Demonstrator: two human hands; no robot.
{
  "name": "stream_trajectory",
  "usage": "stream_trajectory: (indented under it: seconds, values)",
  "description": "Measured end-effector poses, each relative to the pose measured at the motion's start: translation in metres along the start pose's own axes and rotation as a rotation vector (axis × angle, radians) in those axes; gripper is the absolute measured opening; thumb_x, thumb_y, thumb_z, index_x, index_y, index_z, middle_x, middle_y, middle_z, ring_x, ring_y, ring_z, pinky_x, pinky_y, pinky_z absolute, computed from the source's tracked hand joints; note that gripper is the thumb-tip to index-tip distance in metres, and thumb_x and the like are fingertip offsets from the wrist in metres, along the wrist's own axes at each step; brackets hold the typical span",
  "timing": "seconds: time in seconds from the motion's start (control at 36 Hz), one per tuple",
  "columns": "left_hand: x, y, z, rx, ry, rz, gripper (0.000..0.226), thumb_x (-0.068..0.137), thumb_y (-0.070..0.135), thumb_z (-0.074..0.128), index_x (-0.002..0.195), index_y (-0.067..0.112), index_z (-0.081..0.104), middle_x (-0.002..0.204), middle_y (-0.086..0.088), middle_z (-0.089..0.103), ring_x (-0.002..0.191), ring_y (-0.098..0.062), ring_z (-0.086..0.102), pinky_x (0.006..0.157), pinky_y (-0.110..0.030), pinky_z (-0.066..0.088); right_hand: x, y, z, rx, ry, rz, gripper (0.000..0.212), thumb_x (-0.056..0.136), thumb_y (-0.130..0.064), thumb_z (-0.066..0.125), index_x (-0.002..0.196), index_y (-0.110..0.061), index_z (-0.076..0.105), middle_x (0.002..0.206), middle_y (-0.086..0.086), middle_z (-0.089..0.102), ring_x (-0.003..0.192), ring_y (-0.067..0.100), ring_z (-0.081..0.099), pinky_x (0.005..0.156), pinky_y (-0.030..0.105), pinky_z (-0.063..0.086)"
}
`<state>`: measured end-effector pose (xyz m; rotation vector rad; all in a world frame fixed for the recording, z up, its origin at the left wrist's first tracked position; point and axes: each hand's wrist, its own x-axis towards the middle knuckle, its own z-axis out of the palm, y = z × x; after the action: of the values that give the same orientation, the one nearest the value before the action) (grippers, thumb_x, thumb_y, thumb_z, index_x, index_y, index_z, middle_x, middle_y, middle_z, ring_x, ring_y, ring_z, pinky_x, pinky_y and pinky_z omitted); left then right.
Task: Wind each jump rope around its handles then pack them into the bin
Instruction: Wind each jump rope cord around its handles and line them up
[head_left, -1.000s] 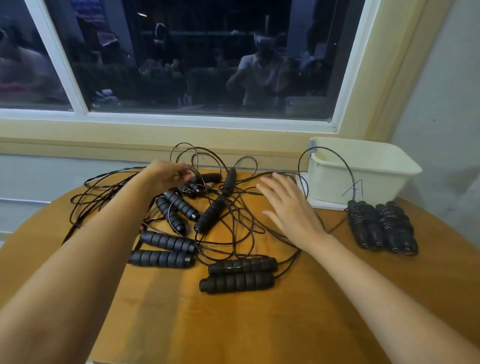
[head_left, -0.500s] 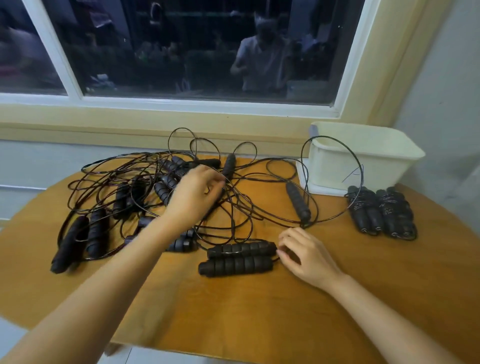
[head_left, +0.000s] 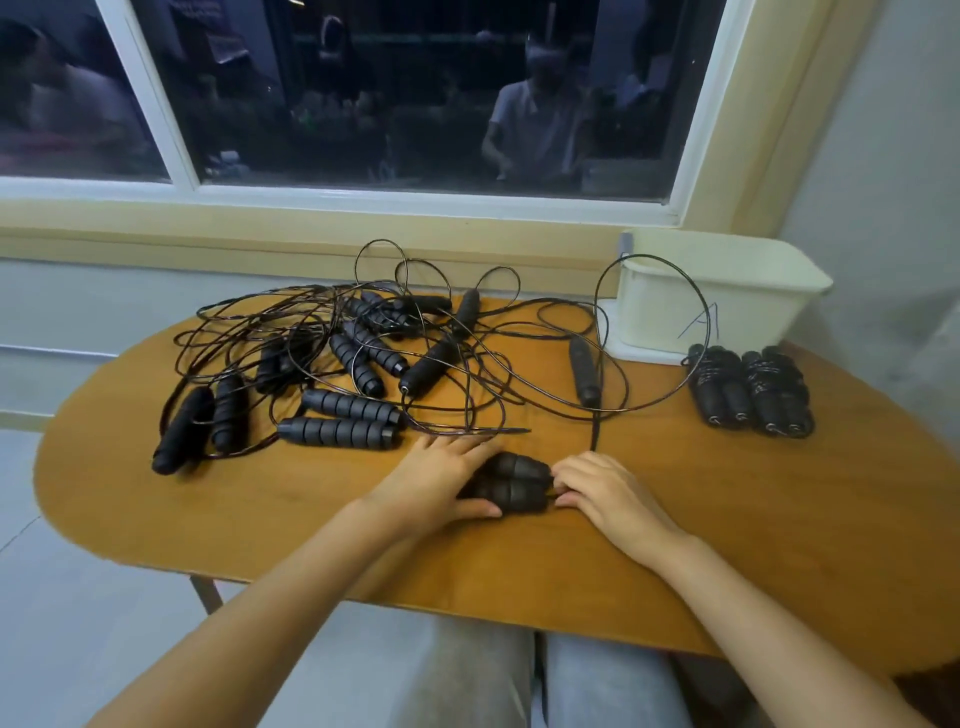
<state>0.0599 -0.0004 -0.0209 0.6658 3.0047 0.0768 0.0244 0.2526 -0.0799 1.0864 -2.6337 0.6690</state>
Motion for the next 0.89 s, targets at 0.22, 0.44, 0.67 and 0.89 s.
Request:
stream_trajectory:
  seconds: [0.22, 0.44, 0.67, 0.89]
  values:
    - [-0.023, 0.011, 0.024, 0.033, 0.189, 0.019, 0.081, 0.090, 0.064, 0.052, 0.155, 0.026, 0.023, 0.146, -0.002, 0.034, 0.134, -0.021, 0.028, 0.111, -0.035, 0.028, -0.033, -0.007, -0.011, 0.054, 0.000, 0.027, 0.019, 0.094, -0.036, 0.053, 0.086, -0.020, 0.060, 0.103, -0.010, 0.066, 0.100, 0.014, 0.061, 0.105, 0.029, 0.039]
    - [-0.036, 0.013, 0.033, 0.012, 0.534, 0.227, 0.054, 0.091, 0.060, 0.050, 0.125, 0.020, 0.063, 0.112, 0.002, 0.059, 0.103, -0.019, 0.053, 0.085, -0.035, 0.047, -0.043, 0.004, -0.024, 0.086, -0.008, 0.146, 0.010, 0.086, -0.038, 0.068, 0.093, -0.036, 0.061, 0.121, -0.021, 0.056, 0.122, -0.003, 0.041, 0.100, 0.031, 0.042]
    - [-0.009, 0.000, 0.021, -0.169, 0.359, 0.161, 0.047, 0.103, 0.049, 0.024, 0.139, 0.037, 0.051, 0.155, 0.008, 0.033, 0.141, -0.018, 0.025, 0.116, -0.045, 0.021, -0.021, -0.010, -0.032, 0.097, 0.023, 0.192, 0.048, 0.093, -0.059, 0.041, 0.128, -0.031, 0.058, 0.137, -0.017, 0.049, 0.131, -0.004, 0.031, 0.102, 0.031, 0.038]
    - [0.048, -0.039, 0.009, -0.126, -0.017, 0.184, 0.052, 0.102, 0.047, 0.034, 0.151, 0.049, 0.018, 0.160, 0.017, 0.023, 0.149, -0.019, 0.013, 0.121, -0.050, 0.007, -0.005, -0.027, -0.007, -0.095, -0.268, -0.063, 0.080, 0.087, -0.073, 0.044, 0.154, -0.034, 0.026, 0.153, -0.010, 0.035, 0.137, 0.006, 0.028, 0.109, 0.028, 0.033]
